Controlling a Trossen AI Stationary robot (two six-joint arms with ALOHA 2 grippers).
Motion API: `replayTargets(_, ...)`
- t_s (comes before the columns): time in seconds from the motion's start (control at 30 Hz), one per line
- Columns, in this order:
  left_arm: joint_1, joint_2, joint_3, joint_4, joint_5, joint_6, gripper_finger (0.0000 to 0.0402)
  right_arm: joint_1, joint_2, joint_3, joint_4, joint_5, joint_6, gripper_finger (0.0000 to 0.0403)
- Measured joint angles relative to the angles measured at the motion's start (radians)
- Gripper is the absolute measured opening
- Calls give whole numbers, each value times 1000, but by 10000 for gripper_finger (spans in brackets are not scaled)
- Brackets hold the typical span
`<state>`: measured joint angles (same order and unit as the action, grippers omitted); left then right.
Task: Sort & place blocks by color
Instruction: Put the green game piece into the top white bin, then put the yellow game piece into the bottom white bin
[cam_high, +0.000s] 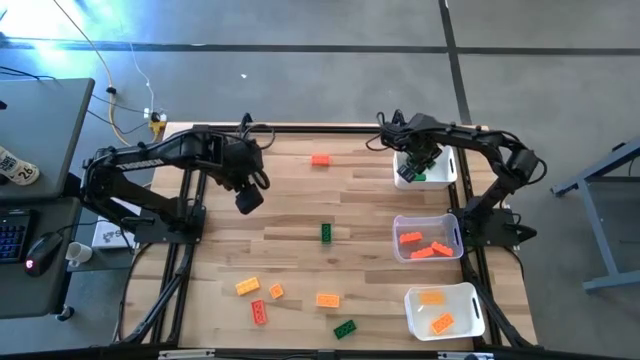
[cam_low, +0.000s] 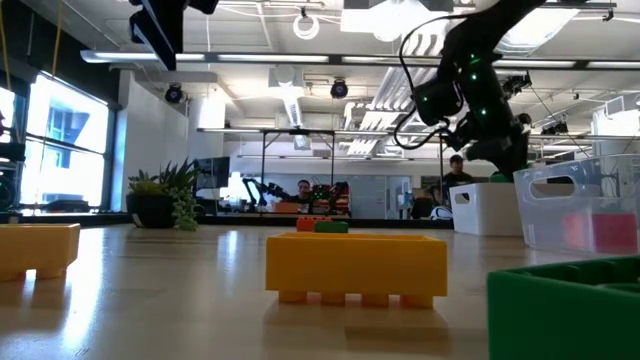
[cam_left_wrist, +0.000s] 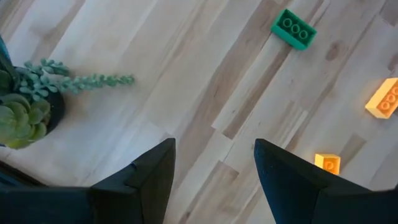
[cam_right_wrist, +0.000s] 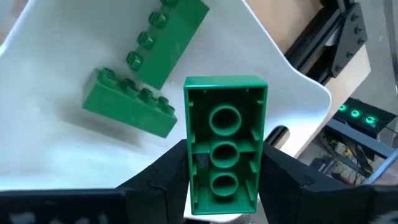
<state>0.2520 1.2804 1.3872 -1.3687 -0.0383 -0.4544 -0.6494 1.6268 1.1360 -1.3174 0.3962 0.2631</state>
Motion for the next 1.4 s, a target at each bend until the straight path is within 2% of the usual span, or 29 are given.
replayTargets(0.23, -60, 0, 0, 1, -24, -63, 230, -35, 0, 0, 24, -60, -48, 167)
replayTargets(0.4, -107, 0, 0, 1, -29, -94, 250, -38, 0, 0, 53, -19, -86, 199)
replayTargets(0.57, -160, 0, 0, 1, -29, -117, 251, -38, 0, 1, 55, -4, -107, 210)
replayTargets(0.73, -220, 0, 0, 1, -29, -178, 249, -38, 0, 30, 46, -37, -111, 211)
replayTargets(1.1, -435, 4, 0, 1, -93, -393, 248, -37, 0, 149, 35, -122, -115, 211)
replayTargets(1.4, -639, 108, -1, 11, -147, -609, 247, -37, 0, 295, 33, -171, -161, 211)
